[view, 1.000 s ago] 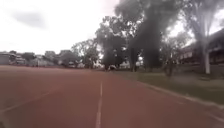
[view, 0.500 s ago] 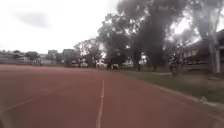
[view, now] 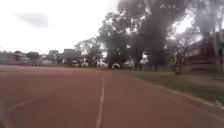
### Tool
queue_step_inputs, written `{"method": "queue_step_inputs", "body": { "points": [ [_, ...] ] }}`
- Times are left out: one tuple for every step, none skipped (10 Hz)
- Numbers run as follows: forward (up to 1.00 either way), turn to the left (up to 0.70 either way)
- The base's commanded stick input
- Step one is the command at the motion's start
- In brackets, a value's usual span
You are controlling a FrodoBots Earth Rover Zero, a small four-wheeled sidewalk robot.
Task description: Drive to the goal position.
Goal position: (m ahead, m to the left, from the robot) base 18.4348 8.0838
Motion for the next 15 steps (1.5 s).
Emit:
{"method": "queue_step_inputs", "body": {
  "points": [
    [0.7,0.0],
    [0.7,0.0],
    [0.7,0.0],
    [0.7,0.0],
    [0.7,0.0],
    [0.7,0.0],
    [0.7,0.0],
    [0.7,0.0],
    [0.7,0.0],
    [0.7,0.0],
    [0.7,0.0],
    [0.7,0.0],
    [0.7,0.0],
    [0.7,0.0],
    [0.7,0.0]
  ]
}}
